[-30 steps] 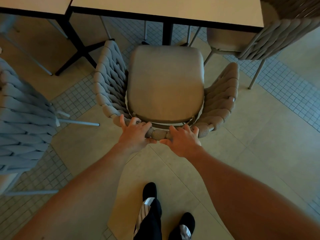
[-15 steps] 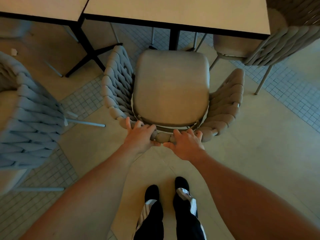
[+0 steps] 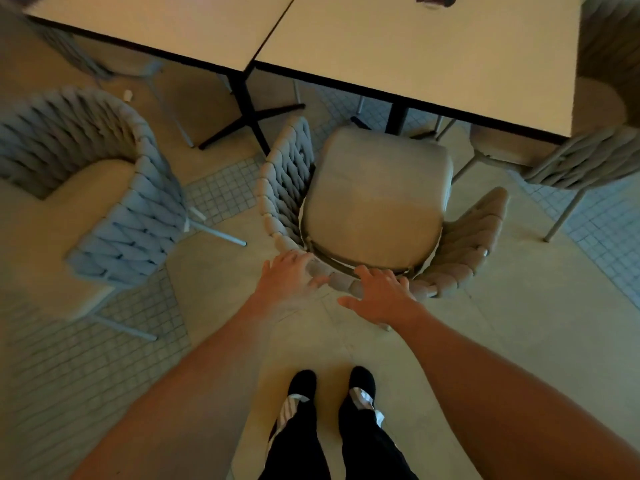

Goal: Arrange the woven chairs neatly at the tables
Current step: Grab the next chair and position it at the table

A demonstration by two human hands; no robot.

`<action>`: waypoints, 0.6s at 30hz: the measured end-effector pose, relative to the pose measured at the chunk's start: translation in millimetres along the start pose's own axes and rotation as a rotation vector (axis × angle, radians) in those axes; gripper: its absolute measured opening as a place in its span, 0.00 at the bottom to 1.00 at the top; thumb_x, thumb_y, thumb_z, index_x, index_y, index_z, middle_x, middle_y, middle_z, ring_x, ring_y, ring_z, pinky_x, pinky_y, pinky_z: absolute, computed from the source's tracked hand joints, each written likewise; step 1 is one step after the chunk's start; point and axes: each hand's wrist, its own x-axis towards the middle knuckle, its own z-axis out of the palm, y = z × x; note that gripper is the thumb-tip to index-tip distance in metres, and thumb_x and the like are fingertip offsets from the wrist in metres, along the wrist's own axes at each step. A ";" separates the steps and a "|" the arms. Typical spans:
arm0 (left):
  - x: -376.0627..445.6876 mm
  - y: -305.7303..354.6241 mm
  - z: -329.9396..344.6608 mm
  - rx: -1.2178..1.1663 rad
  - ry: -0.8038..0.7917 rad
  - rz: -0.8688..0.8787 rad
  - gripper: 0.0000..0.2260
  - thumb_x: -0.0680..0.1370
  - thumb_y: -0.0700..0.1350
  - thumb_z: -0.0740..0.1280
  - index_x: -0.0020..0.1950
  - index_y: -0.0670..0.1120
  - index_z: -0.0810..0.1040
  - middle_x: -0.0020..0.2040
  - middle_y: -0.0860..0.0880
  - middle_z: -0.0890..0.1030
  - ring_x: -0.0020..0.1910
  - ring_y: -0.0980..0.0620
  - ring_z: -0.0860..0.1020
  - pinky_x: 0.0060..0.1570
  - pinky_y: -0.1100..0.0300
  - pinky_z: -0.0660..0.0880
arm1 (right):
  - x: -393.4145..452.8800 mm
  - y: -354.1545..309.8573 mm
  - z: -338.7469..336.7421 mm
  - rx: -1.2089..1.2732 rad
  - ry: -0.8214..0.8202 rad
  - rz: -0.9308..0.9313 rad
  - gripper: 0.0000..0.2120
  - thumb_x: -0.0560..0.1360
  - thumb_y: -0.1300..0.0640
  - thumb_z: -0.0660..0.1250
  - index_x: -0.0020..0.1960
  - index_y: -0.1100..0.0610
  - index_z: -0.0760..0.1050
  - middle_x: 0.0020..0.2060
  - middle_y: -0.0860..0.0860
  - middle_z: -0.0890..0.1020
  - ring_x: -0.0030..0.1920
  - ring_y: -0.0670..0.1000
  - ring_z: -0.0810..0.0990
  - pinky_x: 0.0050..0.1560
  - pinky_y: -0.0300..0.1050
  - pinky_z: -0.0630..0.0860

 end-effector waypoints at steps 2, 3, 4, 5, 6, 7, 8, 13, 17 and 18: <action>-13.4 -5.9 -7.0 -0.037 0.009 -0.031 0.36 0.70 0.78 0.49 0.71 0.60 0.66 0.73 0.53 0.71 0.70 0.44 0.70 0.66 0.38 0.67 | -5.0 -7.3 -7.1 -0.004 0.007 -0.024 0.43 0.76 0.26 0.59 0.81 0.51 0.54 0.78 0.55 0.65 0.78 0.60 0.61 0.74 0.70 0.59; -19.2 -8.8 -9.3 -0.043 0.012 -0.056 0.36 0.70 0.78 0.48 0.71 0.61 0.65 0.71 0.53 0.72 0.69 0.43 0.71 0.65 0.38 0.68 | -6.4 -10.9 -10.2 -0.017 0.008 -0.039 0.45 0.75 0.26 0.59 0.82 0.51 0.53 0.79 0.55 0.64 0.78 0.60 0.61 0.74 0.69 0.59; -25.3 -10.8 -11.6 -0.043 0.016 -0.082 0.34 0.71 0.77 0.49 0.73 0.62 0.64 0.71 0.51 0.73 0.70 0.43 0.70 0.65 0.38 0.68 | -8.2 -14.8 -14.0 -0.039 0.011 -0.058 0.45 0.75 0.25 0.58 0.82 0.51 0.52 0.79 0.55 0.64 0.78 0.60 0.60 0.74 0.69 0.59; -31.4 -11.6 -14.1 -0.038 0.015 -0.110 0.33 0.73 0.76 0.51 0.74 0.62 0.62 0.72 0.50 0.72 0.71 0.43 0.69 0.67 0.38 0.67 | -9.1 -18.7 -17.7 -0.064 0.017 -0.080 0.46 0.75 0.25 0.58 0.82 0.51 0.52 0.79 0.55 0.63 0.78 0.61 0.60 0.74 0.68 0.60; -39.0 -12.5 -16.6 -0.033 0.015 -0.135 0.33 0.75 0.74 0.53 0.76 0.60 0.60 0.73 0.49 0.70 0.72 0.43 0.67 0.69 0.39 0.66 | -9.9 -23.7 -21.5 -0.092 0.023 -0.106 0.46 0.75 0.25 0.58 0.82 0.51 0.52 0.79 0.56 0.63 0.78 0.61 0.61 0.73 0.68 0.60; -45.5 -12.5 -19.2 -0.028 0.018 -0.157 0.34 0.76 0.73 0.54 0.78 0.59 0.59 0.75 0.49 0.68 0.73 0.43 0.65 0.70 0.39 0.64 | -9.8 -28.1 -24.6 -0.109 0.028 -0.127 0.46 0.75 0.24 0.57 0.82 0.51 0.53 0.79 0.56 0.63 0.78 0.61 0.61 0.73 0.68 0.60; -51.4 -13.9 -21.3 -0.029 0.028 -0.179 0.35 0.76 0.73 0.55 0.79 0.57 0.58 0.76 0.49 0.66 0.74 0.43 0.64 0.71 0.40 0.63 | -9.1 -33.8 -28.0 -0.125 0.027 -0.149 0.46 0.74 0.24 0.57 0.82 0.51 0.53 0.79 0.55 0.63 0.78 0.61 0.61 0.73 0.68 0.60; -78.6 -31.9 -28.0 -0.097 0.099 -0.285 0.39 0.75 0.72 0.58 0.80 0.55 0.54 0.77 0.48 0.64 0.75 0.43 0.63 0.72 0.40 0.62 | -4.1 -65.6 -40.7 -0.198 0.022 -0.260 0.46 0.74 0.24 0.58 0.82 0.50 0.55 0.78 0.55 0.64 0.77 0.61 0.61 0.73 0.68 0.60; -97.5 -57.2 -30.1 -0.119 0.132 -0.392 0.39 0.75 0.73 0.57 0.80 0.55 0.54 0.77 0.47 0.65 0.74 0.42 0.64 0.71 0.40 0.63 | 2.1 -99.6 -46.6 -0.239 0.011 -0.346 0.46 0.74 0.24 0.59 0.82 0.48 0.52 0.78 0.54 0.64 0.77 0.60 0.61 0.73 0.67 0.59; -101.6 -65.4 -31.4 -0.137 0.135 -0.419 0.39 0.75 0.73 0.57 0.80 0.55 0.54 0.77 0.47 0.65 0.74 0.42 0.64 0.71 0.40 0.63 | 4.7 -109.8 -47.5 -0.250 -0.002 -0.356 0.46 0.74 0.24 0.59 0.83 0.48 0.52 0.78 0.54 0.63 0.78 0.60 0.60 0.73 0.67 0.58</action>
